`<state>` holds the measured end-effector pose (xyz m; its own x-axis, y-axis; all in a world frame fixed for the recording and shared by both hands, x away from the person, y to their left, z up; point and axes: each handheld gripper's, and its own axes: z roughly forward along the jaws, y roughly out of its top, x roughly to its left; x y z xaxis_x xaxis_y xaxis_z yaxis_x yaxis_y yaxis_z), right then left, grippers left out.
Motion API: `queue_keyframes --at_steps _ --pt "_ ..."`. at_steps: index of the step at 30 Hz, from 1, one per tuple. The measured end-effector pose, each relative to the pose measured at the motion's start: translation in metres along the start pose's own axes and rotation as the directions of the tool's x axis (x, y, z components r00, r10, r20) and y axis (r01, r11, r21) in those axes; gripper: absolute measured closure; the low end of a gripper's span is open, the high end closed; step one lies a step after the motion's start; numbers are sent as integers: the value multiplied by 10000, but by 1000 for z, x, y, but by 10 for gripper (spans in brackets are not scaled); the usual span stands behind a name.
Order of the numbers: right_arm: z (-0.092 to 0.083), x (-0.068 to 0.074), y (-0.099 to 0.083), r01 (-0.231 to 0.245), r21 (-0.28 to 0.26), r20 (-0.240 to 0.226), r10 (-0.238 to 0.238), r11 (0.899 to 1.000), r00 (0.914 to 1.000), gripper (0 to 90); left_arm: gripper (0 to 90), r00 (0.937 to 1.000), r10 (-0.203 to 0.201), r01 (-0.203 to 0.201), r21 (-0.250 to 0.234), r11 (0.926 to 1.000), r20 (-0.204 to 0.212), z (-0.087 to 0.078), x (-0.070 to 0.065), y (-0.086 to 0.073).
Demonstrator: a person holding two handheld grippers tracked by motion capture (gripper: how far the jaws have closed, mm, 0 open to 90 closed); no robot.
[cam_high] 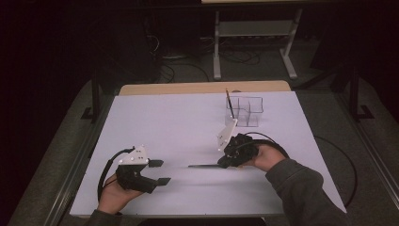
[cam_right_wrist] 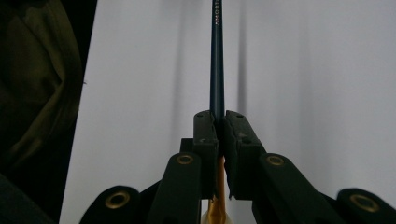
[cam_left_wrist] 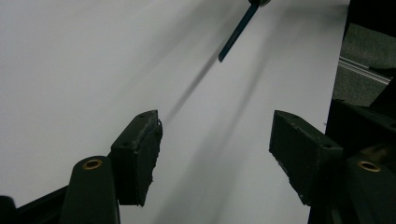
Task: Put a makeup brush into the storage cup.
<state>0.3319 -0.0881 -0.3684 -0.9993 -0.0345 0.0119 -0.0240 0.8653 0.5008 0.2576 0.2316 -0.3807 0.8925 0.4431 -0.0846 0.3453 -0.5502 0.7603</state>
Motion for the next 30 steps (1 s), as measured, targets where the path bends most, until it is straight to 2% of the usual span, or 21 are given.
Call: queue_keyframes --at_steps 6,13,22,25,30 --pt "10 8 14 287 67 -290 -285 9996 9992 831 392 9992 315 -316 53 9995 262 5 -5 3" --pt "18 15 29 793 -117 -452 -798 9968 9958 830 422 9973 573 -589 332 9977 463 10 -8 4" --pt "24 21 39 966 -140 -652 -973 9952 9931 831 487 9918 956 -1006 579 9932 843 19 -13 6" --pt "26 23 41 1069 -158 -686 -1078 9941 9918 830 505 9908 999 -1059 635 9923 912 21 -14 7" --pt "29 27 44 1214 -199 -727 -1226 9924 9898 831 549 9891 845 -948 819 9921 1208 25 -17 6"
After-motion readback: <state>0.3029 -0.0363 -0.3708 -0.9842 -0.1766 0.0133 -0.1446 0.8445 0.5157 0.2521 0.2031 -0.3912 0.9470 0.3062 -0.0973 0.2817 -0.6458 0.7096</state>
